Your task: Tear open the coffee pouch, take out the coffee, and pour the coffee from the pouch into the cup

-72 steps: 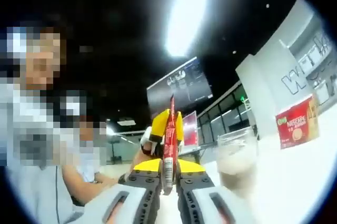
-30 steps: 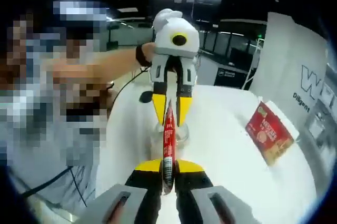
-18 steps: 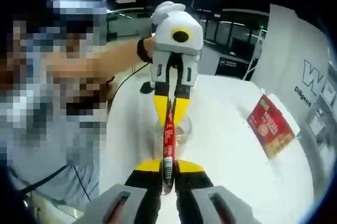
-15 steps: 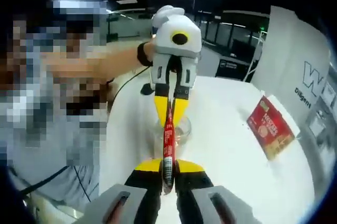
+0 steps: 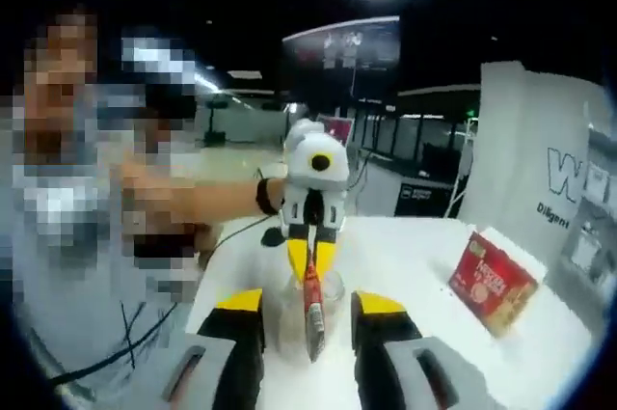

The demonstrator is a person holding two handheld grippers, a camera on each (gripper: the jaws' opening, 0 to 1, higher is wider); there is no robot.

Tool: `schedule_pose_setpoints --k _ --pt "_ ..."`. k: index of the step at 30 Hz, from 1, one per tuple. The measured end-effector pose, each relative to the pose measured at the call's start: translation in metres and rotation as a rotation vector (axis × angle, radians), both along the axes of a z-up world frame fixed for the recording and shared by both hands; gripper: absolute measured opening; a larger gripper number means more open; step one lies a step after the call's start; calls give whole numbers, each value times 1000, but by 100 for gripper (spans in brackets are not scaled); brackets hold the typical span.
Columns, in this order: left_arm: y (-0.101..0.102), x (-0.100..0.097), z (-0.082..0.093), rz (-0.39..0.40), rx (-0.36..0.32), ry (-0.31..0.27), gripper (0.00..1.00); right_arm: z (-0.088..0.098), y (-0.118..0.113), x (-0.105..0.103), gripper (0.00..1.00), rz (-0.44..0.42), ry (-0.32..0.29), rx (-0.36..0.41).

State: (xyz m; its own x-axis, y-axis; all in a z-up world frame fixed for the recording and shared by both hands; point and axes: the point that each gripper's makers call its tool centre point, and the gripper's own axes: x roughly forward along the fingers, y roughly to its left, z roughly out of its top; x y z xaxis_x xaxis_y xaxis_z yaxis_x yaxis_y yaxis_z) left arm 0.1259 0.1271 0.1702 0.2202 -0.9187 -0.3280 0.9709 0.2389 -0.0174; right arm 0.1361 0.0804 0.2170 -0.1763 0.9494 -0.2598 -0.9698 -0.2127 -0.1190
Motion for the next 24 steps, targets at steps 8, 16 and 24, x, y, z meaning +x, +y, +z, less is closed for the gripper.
schedule_pose_setpoints --k 8,16,24 --pt "8 -3 5 24 -171 -15 6 12 -9 2 42 -57 262 446" --pt "2 1 8 55 -256 -42 6 -6 18 -2 24 -89 333 647" --pt "4 5 8 59 -282 -50 6 -2 30 6 11 -84 293 720"
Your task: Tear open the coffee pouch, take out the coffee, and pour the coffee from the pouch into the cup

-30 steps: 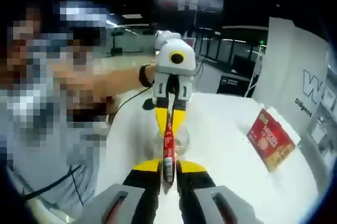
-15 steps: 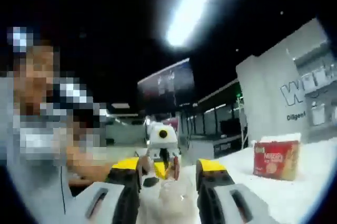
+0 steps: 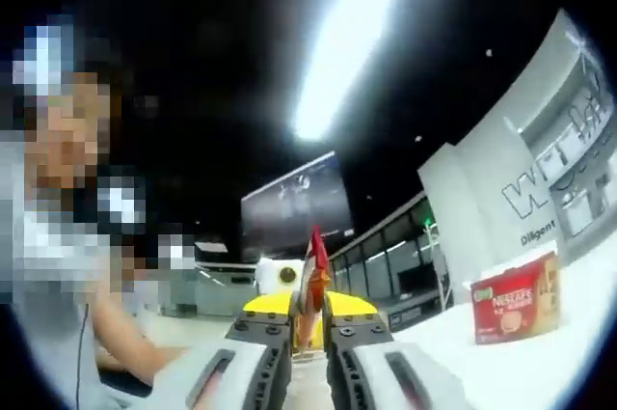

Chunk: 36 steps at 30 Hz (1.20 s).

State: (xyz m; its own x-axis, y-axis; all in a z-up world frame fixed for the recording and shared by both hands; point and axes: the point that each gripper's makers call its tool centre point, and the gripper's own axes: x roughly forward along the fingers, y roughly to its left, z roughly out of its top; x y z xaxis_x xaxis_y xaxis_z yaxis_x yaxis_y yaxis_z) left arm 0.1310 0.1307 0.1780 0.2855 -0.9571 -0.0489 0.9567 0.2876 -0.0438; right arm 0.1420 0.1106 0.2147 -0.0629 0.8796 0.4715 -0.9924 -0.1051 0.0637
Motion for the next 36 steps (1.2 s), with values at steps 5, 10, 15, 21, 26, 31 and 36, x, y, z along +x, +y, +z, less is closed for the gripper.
schedule_pose_setpoints --k 5,10,15,21,26,31,36 --pt "2 8 -1 26 -40 19 7 2 5 3 11 99 -67 -7" --pt "5 12 -3 51 -52 9 7 3 11 4 10 183 -111 -54" --pt "5 12 -2 81 -48 -28 7 4 13 5 10 293 -131 -71" --pt "6 11 -5 128 -49 -57 7 0 7 7 10 334 -91 44" --pt "8 12 -4 166 -34 -92 7 -4 4 10 10 321 -76 88" --pt "6 14 -7 155 -65 -71 8 -5 2 10 10 318 -72 94" --pt "5 15 -5 150 -100 -61 13 -6 2 9 10 311 -76 88"
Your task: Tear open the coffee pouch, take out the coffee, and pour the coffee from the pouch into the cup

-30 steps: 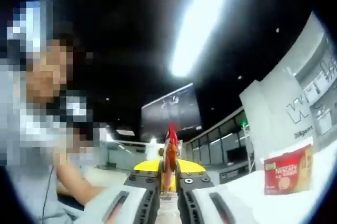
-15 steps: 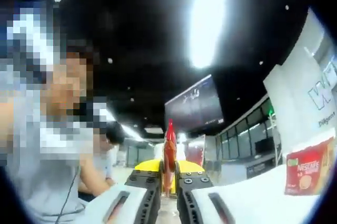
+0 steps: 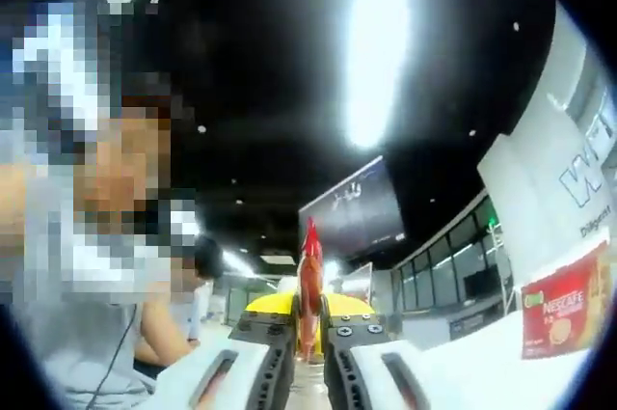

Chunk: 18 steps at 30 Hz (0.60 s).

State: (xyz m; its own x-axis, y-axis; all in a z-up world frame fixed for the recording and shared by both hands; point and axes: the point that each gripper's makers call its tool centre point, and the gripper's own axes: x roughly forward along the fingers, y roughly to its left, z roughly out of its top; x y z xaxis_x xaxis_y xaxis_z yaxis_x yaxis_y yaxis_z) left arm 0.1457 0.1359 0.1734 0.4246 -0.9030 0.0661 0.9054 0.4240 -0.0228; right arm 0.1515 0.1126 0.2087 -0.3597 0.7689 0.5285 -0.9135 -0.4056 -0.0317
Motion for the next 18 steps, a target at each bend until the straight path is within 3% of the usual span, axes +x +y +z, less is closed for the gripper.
schedule_pose_setpoints --k 11,18 --pt "-2 2 2 -7 -33 -16 12 -2 -2 2 10 -4 14 6" --pt "-2 2 3 20 -7 -62 7 -2 -1 4 10 -8 17 6"
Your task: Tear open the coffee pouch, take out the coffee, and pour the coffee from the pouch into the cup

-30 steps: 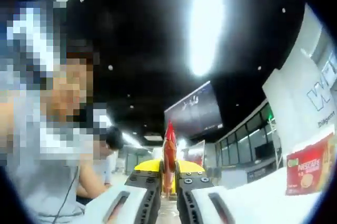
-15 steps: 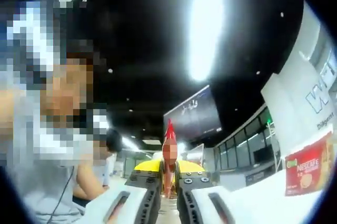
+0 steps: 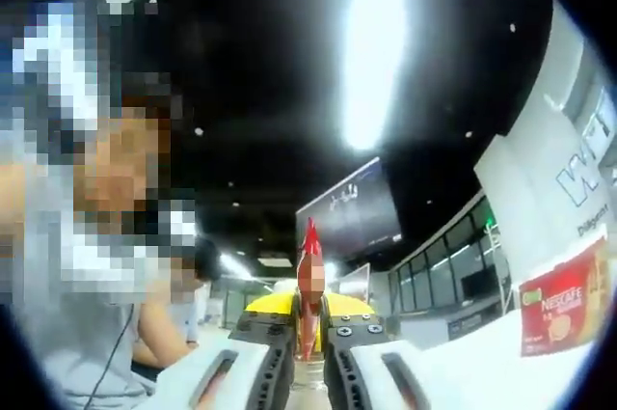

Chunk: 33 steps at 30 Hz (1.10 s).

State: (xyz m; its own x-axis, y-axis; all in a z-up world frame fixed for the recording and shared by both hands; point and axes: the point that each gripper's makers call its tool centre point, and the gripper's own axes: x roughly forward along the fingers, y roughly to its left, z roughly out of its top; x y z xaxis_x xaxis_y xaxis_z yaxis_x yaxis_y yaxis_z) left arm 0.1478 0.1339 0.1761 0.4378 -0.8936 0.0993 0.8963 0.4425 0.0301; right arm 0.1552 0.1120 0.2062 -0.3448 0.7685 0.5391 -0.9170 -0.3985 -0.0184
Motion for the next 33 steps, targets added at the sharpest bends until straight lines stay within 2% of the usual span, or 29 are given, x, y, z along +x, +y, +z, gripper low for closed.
schedule_pose_setpoints --k 8,20,29,33 --pt "1 -4 3 -20 -23 -3 7 2 0 -2 10 8 3 8" --pt "1 -8 11 -34 -71 -14 17 3 0 -8 9 17 9 23" --pt "-2 -11 15 -16 -54 -75 17 3 0 -6 10 24 11 23" --pt "-1 -11 16 -9 -52 -83 17 3 -1 -6 10 20 4 20"
